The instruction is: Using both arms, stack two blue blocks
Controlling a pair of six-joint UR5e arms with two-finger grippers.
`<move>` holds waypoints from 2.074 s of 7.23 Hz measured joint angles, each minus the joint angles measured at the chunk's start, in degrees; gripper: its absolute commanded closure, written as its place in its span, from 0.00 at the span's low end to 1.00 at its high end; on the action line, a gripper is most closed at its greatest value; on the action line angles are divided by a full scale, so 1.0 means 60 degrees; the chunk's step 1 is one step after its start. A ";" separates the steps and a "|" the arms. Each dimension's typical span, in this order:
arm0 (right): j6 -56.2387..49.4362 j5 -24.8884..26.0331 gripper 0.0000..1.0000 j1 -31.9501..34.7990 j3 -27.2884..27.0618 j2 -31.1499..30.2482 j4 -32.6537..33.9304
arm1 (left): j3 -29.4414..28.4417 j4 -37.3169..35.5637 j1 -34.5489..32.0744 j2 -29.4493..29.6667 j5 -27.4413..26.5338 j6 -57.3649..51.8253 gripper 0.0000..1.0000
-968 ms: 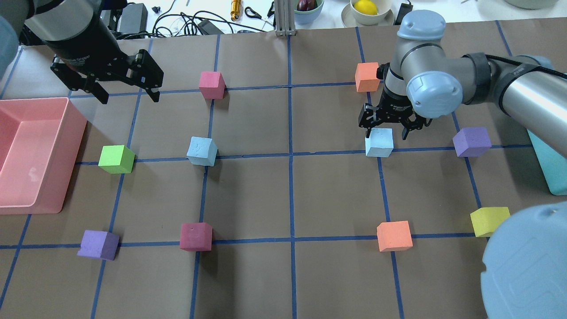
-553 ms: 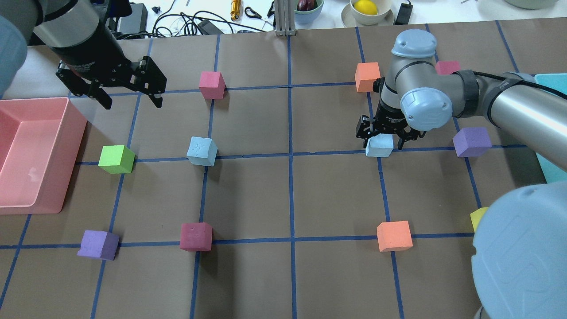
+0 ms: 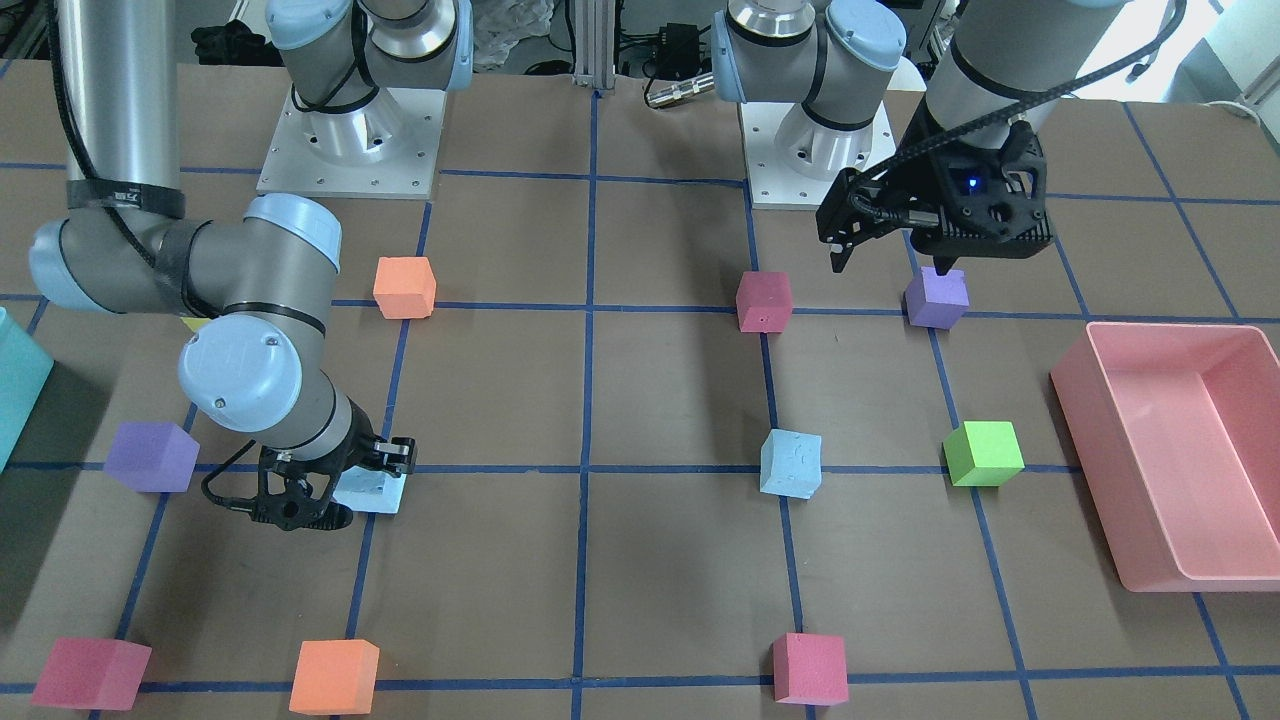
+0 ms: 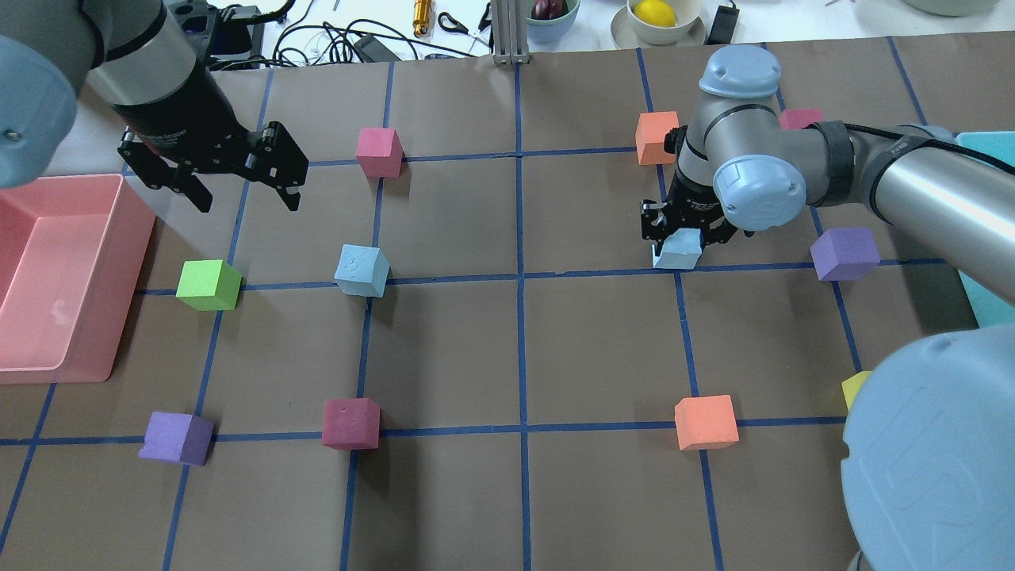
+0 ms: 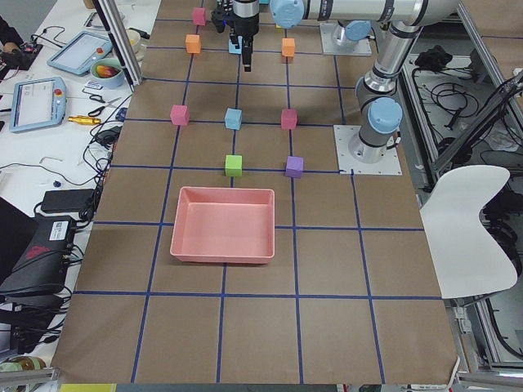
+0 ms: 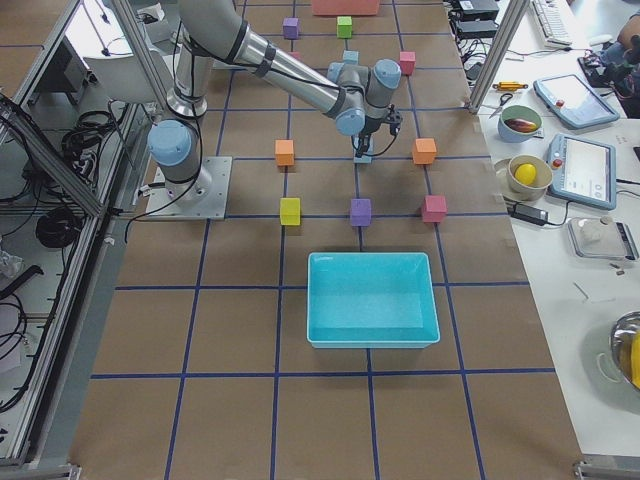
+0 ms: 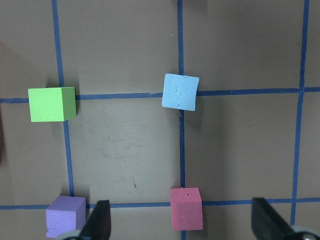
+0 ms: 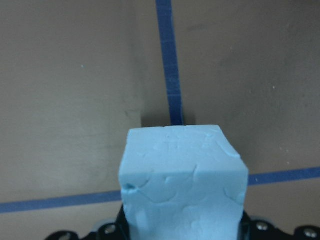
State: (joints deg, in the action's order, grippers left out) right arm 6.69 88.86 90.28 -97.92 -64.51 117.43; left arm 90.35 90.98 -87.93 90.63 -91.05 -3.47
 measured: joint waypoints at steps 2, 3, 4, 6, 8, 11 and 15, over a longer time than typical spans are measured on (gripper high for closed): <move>0.1314 -0.0129 1.00 0.1115 0.1508 0.0360 -0.0426 | 0.0200 -0.0681 -0.0023 0.0457 0.0066 -0.0107 0.00; 0.2255 -0.0150 1.00 0.1754 0.2289 0.0809 -0.0608 | 0.0397 -0.1125 -0.0027 0.0821 0.0067 -0.0174 0.00; 0.2908 -0.0158 1.00 0.2285 0.2838 0.1220 -0.0673 | 0.0659 -0.1790 -0.0032 0.1164 0.0070 -0.0227 0.00; 0.3431 -0.0178 1.00 0.2764 0.3169 0.1700 -0.0740 | 0.1271 -0.2997 -0.0036 0.1717 0.0066 -0.0257 0.00; 0.3580 -0.0312 1.00 0.2978 0.3084 0.1858 -0.0837 | 0.1677 -0.3757 -0.0053 0.2155 0.0075 -0.0242 0.00; 0.3667 -0.0330 0.82 0.3320 0.2632 0.1835 -0.0848 | 0.2338 -0.5424 -0.0180 0.2843 0.0070 -0.0293 0.00; 0.3658 -0.0330 0.00 0.3379 0.2358 0.1724 -0.0892 | 0.2631 -0.6015 -0.0257 0.3295 0.0091 -0.0215 0.00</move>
State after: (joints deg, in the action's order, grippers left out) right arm 28.64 86.89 110.56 -83.77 -54.17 112.08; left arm 106.13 54.89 -89.48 110.40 -90.50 -4.76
